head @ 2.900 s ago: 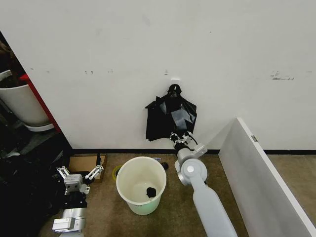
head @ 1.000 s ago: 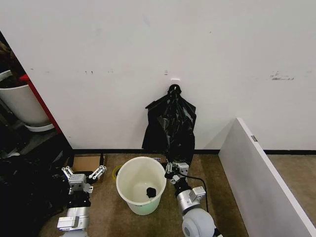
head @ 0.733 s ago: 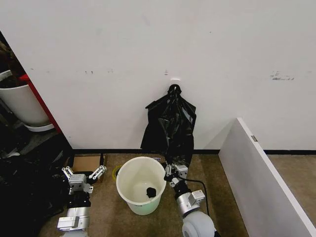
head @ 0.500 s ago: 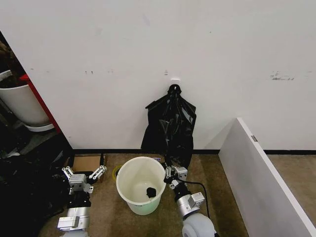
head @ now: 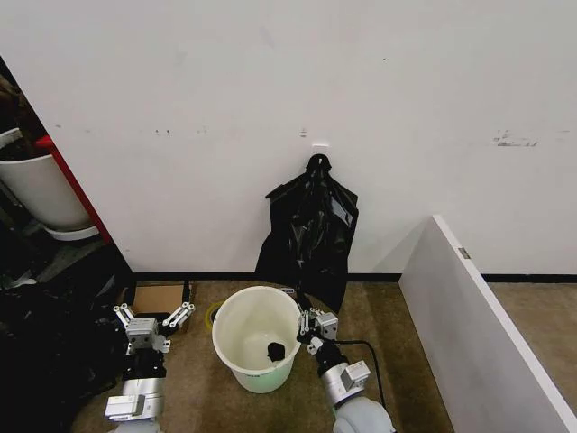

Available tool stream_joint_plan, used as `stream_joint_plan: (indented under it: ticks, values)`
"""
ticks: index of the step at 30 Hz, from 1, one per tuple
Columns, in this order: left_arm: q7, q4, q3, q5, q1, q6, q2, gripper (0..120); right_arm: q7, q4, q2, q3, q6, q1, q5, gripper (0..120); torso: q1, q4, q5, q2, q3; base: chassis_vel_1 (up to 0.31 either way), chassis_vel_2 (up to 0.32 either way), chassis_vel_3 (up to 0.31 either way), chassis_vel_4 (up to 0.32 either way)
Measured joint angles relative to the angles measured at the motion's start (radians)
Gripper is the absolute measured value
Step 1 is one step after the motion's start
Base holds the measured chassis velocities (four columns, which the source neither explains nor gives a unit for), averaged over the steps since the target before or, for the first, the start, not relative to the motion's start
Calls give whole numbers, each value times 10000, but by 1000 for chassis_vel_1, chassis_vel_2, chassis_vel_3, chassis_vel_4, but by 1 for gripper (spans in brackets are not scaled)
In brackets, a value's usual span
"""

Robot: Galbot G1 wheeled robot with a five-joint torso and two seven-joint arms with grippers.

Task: Place the garbage bag over the trash bin.

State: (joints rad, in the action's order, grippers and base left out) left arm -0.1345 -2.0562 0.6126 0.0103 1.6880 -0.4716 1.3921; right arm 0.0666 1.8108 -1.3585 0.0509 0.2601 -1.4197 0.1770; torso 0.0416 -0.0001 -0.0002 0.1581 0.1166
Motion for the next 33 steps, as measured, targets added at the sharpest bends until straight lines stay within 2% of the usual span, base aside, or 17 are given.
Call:
stream_joint_plan:
  ticks: [7,21,33]
  values:
    - [0,-23,-21,0,1,0,-20,100,-46,-121,86,12,302,-111,-485,0,0,-2,5,0,0,0,0,0,0]
    - [0,-27,-56,3,-3,4,-73,100,95,367,124,54,-162,482,118,0,0,0,1,0,0,0,0,0,0]
    - [3,39,-76,17,37,-3,-13,100,-229,113,535,-87,598,-23,-1320,0,0,0,1,3,0,0,0,0,0]
